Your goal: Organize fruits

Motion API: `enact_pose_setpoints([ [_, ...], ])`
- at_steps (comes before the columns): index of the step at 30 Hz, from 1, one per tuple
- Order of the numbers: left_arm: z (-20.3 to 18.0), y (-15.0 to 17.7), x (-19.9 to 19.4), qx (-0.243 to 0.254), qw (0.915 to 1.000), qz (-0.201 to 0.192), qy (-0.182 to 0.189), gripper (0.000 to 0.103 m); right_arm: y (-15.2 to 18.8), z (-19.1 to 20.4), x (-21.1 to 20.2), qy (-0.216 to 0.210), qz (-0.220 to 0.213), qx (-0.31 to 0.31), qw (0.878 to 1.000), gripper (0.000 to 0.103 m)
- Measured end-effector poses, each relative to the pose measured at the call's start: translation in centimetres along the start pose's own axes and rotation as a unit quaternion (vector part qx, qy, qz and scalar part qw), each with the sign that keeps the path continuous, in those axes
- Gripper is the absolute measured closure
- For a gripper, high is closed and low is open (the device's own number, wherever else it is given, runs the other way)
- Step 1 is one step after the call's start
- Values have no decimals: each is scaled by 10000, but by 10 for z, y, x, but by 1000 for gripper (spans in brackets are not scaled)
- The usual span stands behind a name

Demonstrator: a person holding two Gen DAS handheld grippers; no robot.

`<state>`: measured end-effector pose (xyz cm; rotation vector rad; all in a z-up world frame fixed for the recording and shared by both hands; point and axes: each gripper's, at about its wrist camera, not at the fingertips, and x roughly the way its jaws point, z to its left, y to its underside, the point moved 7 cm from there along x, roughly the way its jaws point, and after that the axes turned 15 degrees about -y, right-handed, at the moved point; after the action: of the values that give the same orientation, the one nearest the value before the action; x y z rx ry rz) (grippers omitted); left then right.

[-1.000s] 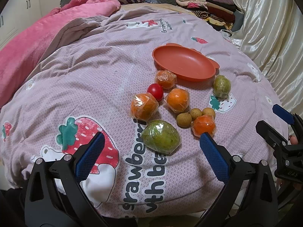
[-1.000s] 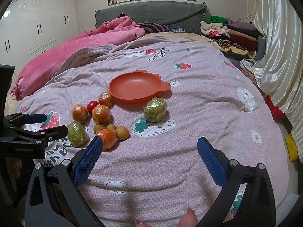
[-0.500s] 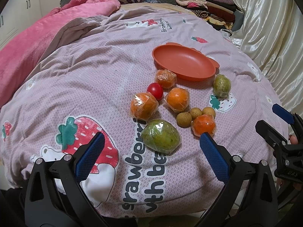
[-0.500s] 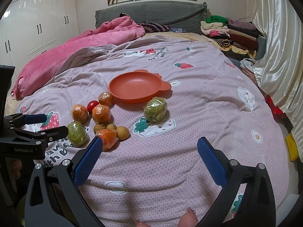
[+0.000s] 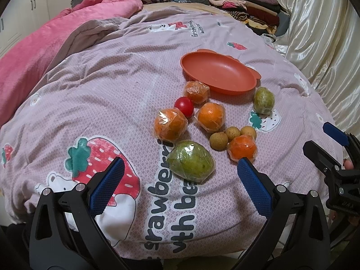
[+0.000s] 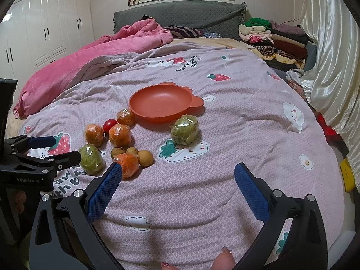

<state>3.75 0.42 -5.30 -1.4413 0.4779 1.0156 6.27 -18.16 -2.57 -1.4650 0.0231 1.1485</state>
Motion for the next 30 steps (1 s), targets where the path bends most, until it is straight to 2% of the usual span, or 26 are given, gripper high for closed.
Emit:
enact_pose_setpoints([
  [12, 5, 4, 16, -70, 9998, 187, 64, 8, 0, -9, 17, -22, 101, 58, 9999, 4],
  [22, 4, 7, 34, 1, 9990, 331, 296, 10, -7, -21, 35, -57, 189, 111, 9997, 4],
  [27, -7, 5, 37, 188, 9986, 267, 415, 32, -14, -33, 49, -19, 279, 198, 9994, 4],
  [30, -13, 4, 39, 297, 9980, 258, 491, 41, -19, -38, 55, -2, 323, 174, 9993, 4],
])
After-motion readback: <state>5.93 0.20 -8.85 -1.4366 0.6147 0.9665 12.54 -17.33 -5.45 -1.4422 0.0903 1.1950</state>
